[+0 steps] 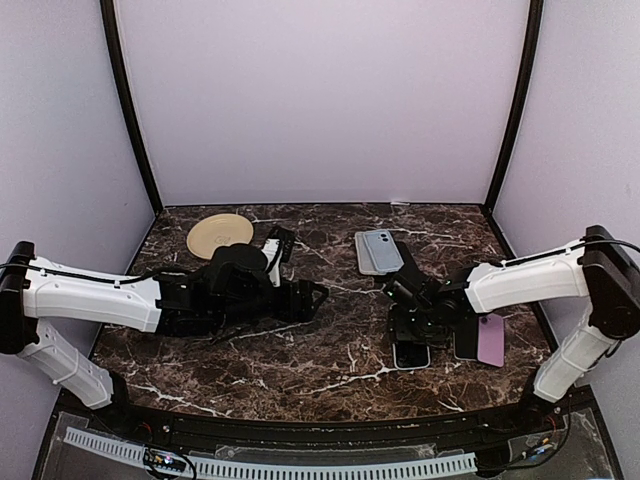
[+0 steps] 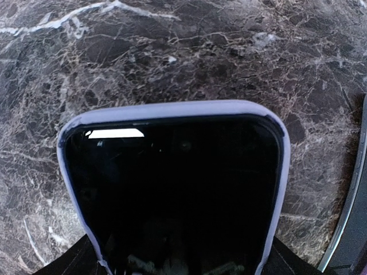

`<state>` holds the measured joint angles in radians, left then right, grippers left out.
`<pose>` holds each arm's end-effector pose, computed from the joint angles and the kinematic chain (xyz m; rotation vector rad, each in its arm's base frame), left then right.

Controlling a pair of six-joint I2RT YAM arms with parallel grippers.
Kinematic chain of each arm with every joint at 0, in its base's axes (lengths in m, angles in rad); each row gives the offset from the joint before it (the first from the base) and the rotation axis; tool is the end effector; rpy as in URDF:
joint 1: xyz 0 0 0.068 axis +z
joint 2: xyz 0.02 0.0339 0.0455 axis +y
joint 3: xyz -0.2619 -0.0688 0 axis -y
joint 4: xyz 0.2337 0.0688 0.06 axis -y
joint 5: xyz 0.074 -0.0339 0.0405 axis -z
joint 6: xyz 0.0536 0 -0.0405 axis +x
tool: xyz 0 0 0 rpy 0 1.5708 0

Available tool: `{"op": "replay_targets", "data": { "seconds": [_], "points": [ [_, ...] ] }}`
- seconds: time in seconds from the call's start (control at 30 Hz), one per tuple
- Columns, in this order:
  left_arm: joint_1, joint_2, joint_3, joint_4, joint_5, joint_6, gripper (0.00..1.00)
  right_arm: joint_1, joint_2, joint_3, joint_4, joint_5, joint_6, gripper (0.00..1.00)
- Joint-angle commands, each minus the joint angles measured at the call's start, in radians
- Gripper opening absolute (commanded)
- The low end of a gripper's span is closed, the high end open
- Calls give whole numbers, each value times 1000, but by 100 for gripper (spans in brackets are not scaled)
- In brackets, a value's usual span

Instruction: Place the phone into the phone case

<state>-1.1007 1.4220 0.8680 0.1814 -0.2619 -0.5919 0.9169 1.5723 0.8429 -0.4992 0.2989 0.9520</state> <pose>0.1612 -0.2867 0.2548 0.3331 2.0040 -0.8579 0.1808 0.2100 0.1464 0.1175 2.6961 0.1335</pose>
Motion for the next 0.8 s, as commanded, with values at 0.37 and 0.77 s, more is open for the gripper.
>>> {"op": "replay_targets", "data": {
  "seconds": [0.37,0.77],
  "points": [
    [18,-57,-27,-23,-31,7,77,-12,43,-14,13,15,72,94],
    [37,-112,-39,-55,-76,33,77,-71,-49,187,-63,1,-255,76]
  ]
}}
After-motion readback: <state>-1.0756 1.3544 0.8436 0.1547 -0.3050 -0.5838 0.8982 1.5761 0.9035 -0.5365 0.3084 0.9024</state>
